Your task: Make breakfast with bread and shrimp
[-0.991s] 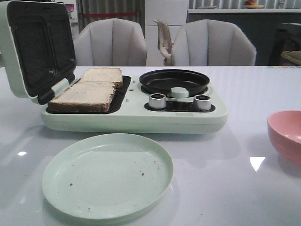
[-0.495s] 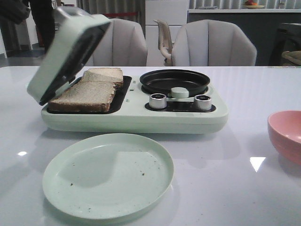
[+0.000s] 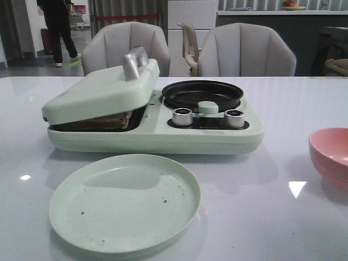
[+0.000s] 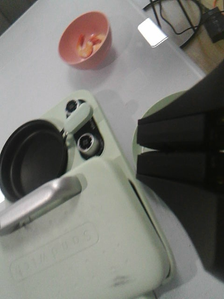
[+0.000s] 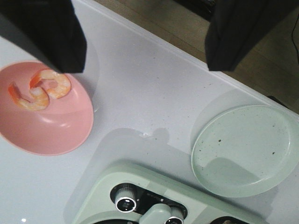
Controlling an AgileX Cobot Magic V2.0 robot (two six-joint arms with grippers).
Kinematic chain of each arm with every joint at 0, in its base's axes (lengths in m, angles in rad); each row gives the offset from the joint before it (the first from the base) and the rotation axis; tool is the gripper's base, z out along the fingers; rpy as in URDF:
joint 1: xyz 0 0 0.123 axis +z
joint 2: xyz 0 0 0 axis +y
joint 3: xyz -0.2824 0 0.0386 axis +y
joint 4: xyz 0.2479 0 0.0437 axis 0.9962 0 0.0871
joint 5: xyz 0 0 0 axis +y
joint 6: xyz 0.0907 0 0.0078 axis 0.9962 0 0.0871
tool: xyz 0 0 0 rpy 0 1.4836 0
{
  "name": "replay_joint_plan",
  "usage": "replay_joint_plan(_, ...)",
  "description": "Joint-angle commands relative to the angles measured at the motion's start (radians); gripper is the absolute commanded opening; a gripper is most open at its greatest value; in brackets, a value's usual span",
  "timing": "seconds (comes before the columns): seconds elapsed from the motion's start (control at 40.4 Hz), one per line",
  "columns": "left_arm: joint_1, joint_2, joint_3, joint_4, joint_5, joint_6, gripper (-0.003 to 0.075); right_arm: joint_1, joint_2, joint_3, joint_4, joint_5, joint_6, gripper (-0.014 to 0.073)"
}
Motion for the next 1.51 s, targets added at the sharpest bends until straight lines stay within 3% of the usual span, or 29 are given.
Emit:
replay_joint_plan(0.0,-0.068,-0.098,0.03,-0.021,-0.039,0.008,0.0101,-0.003,0.0,-0.028,-0.004,-0.071,0.0,0.0622)
replay_joint_plan(0.173,-0.182,-0.208,0.097,0.083,-0.04,-0.021,0.0102,-0.003,0.0,-0.028,-0.004,-0.071,0.0,0.0622)
replay_joint_plan(0.545,-0.216,-0.465,0.203,0.581,-0.131,-0.424,0.0102,-0.003,0.0,-0.028,-0.004,-0.071,0.0,0.0622)
replay_joint_plan(1.313,-0.216,-0.506,0.234,0.593,-0.129,-0.427,0.0101,-0.004,0.044,-0.052,0.001,-0.138,0.001,0.0622)
replay_joint_plan(1.486,-0.216,-0.502,0.234,0.593,-0.129,-0.427,0.0101,-0.096,0.18,-0.168,-0.035,-0.067,0.044,0.0621)
